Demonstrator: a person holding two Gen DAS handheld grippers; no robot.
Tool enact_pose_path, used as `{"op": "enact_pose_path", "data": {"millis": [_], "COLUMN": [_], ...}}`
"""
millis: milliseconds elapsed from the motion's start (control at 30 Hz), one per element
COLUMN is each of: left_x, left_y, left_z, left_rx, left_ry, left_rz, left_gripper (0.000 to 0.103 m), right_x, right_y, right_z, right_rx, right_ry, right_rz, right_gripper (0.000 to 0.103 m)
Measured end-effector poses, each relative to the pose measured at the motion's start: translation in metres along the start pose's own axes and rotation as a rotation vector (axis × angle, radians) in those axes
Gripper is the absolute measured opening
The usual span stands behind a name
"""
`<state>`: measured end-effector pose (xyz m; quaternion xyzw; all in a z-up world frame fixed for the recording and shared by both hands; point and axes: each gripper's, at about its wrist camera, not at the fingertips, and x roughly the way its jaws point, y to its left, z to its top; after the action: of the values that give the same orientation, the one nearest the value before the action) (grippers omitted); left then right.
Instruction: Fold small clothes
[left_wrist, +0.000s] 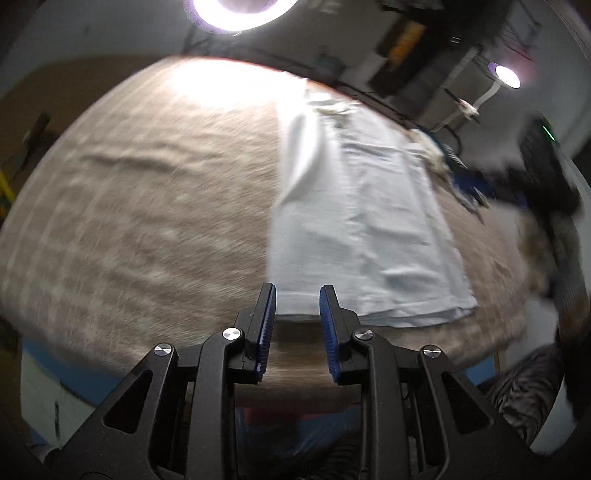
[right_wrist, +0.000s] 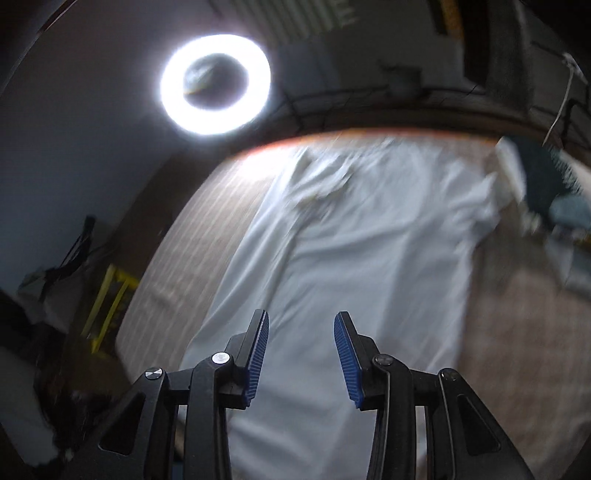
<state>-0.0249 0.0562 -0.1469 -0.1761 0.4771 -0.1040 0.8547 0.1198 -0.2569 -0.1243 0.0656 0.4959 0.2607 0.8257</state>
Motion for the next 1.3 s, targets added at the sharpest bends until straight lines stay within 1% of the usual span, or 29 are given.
{"op": "enact_pose_path", "data": {"millis": [100,167,233,333,367,467,567,667,700,733,767,833,867,933,967,1033,1067,1100,1167,1233,1300], "left_x": [0.011,0.019,0.023,0.022,0.021,0.017,0.013,0.010,0.009,0.008,0.007,0.006,0.005,0.003,0.002,0.001,0.001,0.001,0.002,0.002,0.003], "left_y": [0.012,0.015,0.014,0.010,0.009,0.010,0.013,0.017,0.018,0.018,0.017,0.016,0.015,0.014,0.014,0.014,0.015,0.015,0.016,0.015,0.013], "left_z": [-0.004,-0.007,-0.011,-0.012,-0.013,-0.013,-0.012,-0.012,-0.012,-0.013,-0.012,-0.012,-0.012,-0.013,-0.014,-0.014,-0.014,-0.015,-0.015,-0.015,-0.015], "left_rx": [-0.044,-0.047,-0.039,-0.025,-0.021,-0.025,-0.037,-0.053,-0.054,-0.053,-0.052,-0.044,-0.040,-0.033,-0.029,-0.027,-0.031,-0.036,-0.045,-0.044,-0.034], "left_ry": [0.038,0.059,0.070,0.059,0.052,0.031,0.019,0.013,0.011,0.007,0.005,-0.001,-0.004,-0.008,-0.011,-0.016,-0.015,-0.013,-0.008,-0.006,-0.006], "left_rz": [-0.014,-0.008,-0.006,0.001,0.006,0.006,0.010,0.001,0.000,-0.001,-0.003,-0.001,0.000,0.002,0.004,0.010,0.008,0.006,-0.001,-0.003,-0.003], "left_gripper": [0.024,0.024,0.024,0.024,0.024,0.024,0.024,0.024,0.024,0.024,0.024,0.024,0.024,0.024,0.024,0.024,0.024,0.024,0.024,0.024,0.024], "right_x": [0.021,0.034,0.044,0.061,0.066,0.075,0.081,0.091,0.093,0.096,0.097,0.099,0.099,0.098,0.095,0.085,0.075,0.067,0.057,0.057,0.063], "right_y": [0.027,0.046,0.063,0.084,0.090,0.104,0.113,0.117,0.117,0.117,0.118,0.119,0.118,0.113,0.109,0.105,0.103,0.102,0.108,0.114,0.117], "right_z": [-0.045,-0.067,-0.081,-0.095,-0.098,-0.102,-0.107,-0.113,-0.113,-0.114,-0.116,-0.117,-0.116,-0.114,-0.113,-0.110,-0.109,-0.109,-0.110,-0.112,-0.114], "right_rx": [-0.012,-0.041,-0.086,-0.090,-0.091,-0.121,-0.149,-0.173,-0.174,-0.181,-0.193,-0.217,-0.219,-0.183,-0.147,-0.076,-0.053,-0.046,-0.084,-0.121,-0.118], "right_ry": [0.087,0.113,0.123,0.179,0.190,0.212,0.247,0.284,0.291,0.296,0.300,0.297,0.294,0.293,0.284,0.245,0.221,0.195,0.167,0.166,0.182], "right_rz": [0.052,0.057,0.057,0.115,0.115,0.064,0.035,-0.026,-0.034,-0.049,-0.064,-0.091,-0.090,-0.062,-0.034,0.033,0.053,0.059,0.034,0.013,0.012], "right_gripper": [0.036,0.034,0.033,0.032,0.032,0.033,0.033,0.033,0.031,0.026,0.022,0.004,0.000,0.000,0.000,0.000,0.000,0.000,0.000,0.000,0.000]}}
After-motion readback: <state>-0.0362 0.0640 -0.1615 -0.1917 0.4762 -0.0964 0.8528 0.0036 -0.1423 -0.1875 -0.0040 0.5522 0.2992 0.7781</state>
